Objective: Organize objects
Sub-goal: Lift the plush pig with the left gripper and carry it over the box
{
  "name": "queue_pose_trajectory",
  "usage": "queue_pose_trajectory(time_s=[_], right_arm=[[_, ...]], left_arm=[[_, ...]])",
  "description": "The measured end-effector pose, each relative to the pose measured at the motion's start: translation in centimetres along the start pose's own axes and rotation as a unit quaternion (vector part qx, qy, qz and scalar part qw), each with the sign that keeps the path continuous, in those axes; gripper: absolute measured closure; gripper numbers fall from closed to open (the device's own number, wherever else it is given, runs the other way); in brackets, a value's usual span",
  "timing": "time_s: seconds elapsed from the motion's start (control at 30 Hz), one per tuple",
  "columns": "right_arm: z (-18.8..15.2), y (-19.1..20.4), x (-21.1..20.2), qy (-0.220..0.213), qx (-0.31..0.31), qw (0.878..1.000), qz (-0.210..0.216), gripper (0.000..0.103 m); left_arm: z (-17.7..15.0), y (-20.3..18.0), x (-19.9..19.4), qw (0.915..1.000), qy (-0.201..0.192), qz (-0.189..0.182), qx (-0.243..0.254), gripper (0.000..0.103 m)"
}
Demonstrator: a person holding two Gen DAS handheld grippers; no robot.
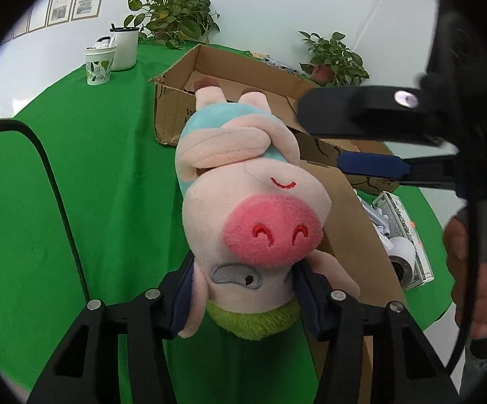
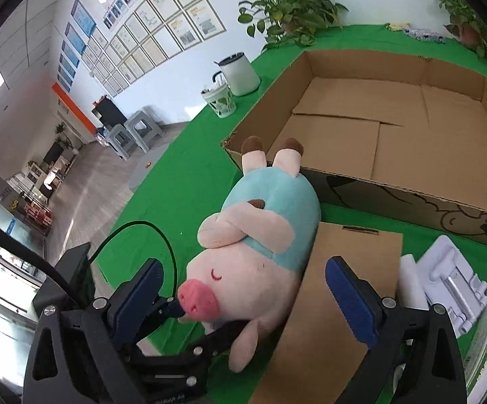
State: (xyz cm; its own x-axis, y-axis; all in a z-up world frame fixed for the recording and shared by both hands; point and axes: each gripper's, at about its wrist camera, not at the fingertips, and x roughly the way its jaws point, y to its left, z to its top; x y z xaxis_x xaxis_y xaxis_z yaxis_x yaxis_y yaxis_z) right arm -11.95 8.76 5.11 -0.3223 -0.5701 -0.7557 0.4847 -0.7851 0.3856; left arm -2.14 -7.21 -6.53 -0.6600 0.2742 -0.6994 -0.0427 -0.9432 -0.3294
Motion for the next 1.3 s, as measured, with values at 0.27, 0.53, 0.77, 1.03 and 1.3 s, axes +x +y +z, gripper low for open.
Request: queue_pose_trajectory(time_s=[0.27,0.53,0.77,1.03,1.3], right_arm=[[1.8,4.0,8.2,0.102,-0.018,0.995,-0.012,0.006],[0.4,8.5,11.8,0.124,-0.066,0.99,-0.008,0.014],[-0.1,8.0,10.3,0.093,-0.05,0.994,0.014,0.028],[2.9,8.6,1.9,-0.016,-0.066,0.997,0.022,0.033],[10.0,9.2,-12.6,-0.186,-0.097,0.977,-0.025,0.033]], left_arm=[[-2.3,1.8,-3.8,0.9982,-0.011,0.058,0.007,0.052],[-3.7,2.1,-5.2,0.9974,-0.018,0.069,0.007,0.053],[-3.6,0.2,-6.2,0.9942,-0.036,0.092,0.042,0.055],[0.7,-3.8,-10.2,0.9792,-0.119,0.102,0.129,0.055],[9.9,-10.4,-14.7,0.9437,-0.226,0.074,0.23,0.055]])
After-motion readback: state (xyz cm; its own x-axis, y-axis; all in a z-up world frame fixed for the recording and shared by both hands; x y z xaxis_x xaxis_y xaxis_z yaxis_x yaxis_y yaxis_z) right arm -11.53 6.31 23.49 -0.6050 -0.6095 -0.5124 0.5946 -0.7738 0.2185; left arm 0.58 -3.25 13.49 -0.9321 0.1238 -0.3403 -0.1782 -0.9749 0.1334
